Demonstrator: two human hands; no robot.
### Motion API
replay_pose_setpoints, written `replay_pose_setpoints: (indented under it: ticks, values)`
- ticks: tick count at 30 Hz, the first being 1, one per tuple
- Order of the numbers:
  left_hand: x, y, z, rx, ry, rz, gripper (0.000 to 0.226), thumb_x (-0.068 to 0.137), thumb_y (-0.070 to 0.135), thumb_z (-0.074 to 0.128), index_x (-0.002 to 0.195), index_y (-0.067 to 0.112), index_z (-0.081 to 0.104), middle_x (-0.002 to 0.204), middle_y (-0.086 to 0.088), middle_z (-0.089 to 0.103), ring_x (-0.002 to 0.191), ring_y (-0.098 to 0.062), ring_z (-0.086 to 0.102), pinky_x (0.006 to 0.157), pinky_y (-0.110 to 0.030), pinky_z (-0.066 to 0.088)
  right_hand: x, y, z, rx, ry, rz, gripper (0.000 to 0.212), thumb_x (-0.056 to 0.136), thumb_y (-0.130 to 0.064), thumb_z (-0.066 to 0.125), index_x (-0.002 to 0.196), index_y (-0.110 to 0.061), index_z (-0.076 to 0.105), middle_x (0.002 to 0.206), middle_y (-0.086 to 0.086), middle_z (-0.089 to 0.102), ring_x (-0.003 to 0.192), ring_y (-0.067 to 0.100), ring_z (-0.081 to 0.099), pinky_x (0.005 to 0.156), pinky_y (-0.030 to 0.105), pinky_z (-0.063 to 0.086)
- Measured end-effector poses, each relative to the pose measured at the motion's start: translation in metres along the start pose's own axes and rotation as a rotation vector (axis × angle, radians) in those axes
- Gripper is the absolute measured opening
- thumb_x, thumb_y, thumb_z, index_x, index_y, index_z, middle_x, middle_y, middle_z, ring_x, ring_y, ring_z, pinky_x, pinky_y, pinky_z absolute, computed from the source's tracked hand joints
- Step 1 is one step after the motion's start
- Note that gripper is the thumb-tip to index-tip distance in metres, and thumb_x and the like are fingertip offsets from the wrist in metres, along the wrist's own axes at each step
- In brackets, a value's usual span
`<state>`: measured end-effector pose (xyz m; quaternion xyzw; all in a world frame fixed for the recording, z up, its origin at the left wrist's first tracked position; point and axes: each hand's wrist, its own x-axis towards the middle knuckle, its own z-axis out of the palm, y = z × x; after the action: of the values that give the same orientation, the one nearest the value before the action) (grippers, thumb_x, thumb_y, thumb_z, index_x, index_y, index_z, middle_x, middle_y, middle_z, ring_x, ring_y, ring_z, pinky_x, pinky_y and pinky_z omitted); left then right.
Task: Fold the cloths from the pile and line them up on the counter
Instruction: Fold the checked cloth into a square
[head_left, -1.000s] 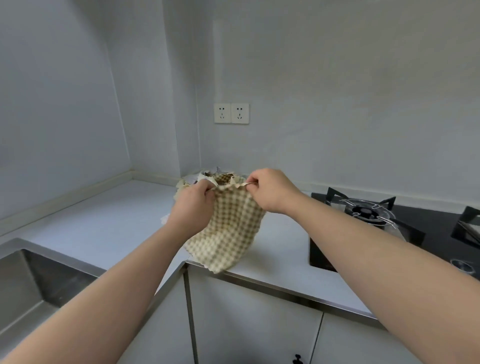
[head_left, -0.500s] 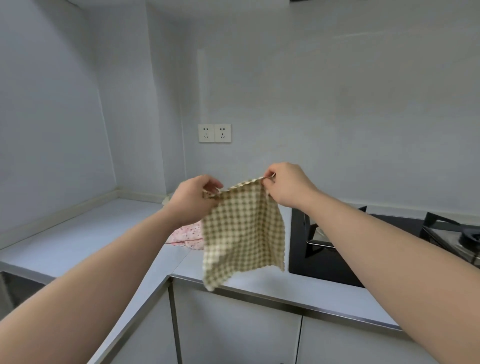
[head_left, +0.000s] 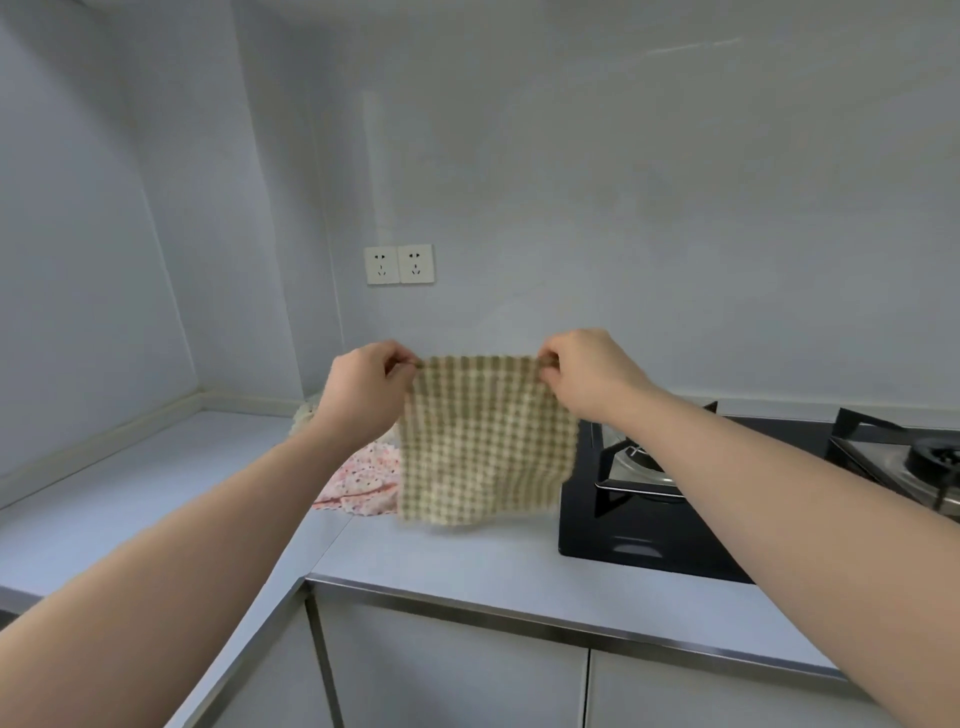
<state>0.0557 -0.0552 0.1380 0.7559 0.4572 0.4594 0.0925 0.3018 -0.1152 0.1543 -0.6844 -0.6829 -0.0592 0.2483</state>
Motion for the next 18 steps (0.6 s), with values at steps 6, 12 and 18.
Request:
replay_pose_setpoints:
  ticks: [6, 12, 18]
  values:
    - [0.003, -0.005, 0.017, -0.075, 0.054, -0.028, 0.015, 0.098, 0.016, 0.055, 0.094, 0.021, 0.068, 0.078, 0.014, 0.065, 0.077, -0.013, 0.065, 0.07, -0.025, 0.048, 0.002, 0.009, 0.007, 0.042, 0.085, 0.084, 0.007, 0.097, -0.026, 0.059, 0.091, -0.025, 0.063, 0.099, 0.0, 0.066, 0.084, 0.021, 0.063, 0.077, 0.036, 0.055]
    - [0.002, -0.005, 0.015, -0.268, 0.076, -0.109, 0.013, 0.101, 0.021, 0.054, 0.097, 0.017, 0.065, 0.086, 0.0, 0.068, 0.06, -0.022, 0.066, 0.055, -0.024, 0.053, 0.001, 0.012, 0.0, 0.407, 0.082, 0.149, 0.013, 0.092, -0.027, 0.069, 0.093, -0.015, 0.066, 0.088, 0.003, 0.066, 0.044, 0.013, 0.061, 0.044, 0.021, 0.047]
    - [0.011, -0.008, 0.009, -0.461, 0.124, -0.177, 0.01, 0.097, 0.027, 0.06, 0.094, 0.023, 0.069, 0.09, 0.002, 0.07, 0.076, -0.014, 0.064, 0.065, -0.033, 0.054, 0.001, 0.011, -0.011, 0.82, -0.031, 0.22, 0.019, 0.084, -0.027, 0.079, 0.096, -0.016, 0.069, 0.079, 0.0, 0.063, 0.04, 0.007, 0.049, 0.034, 0.019, 0.036]
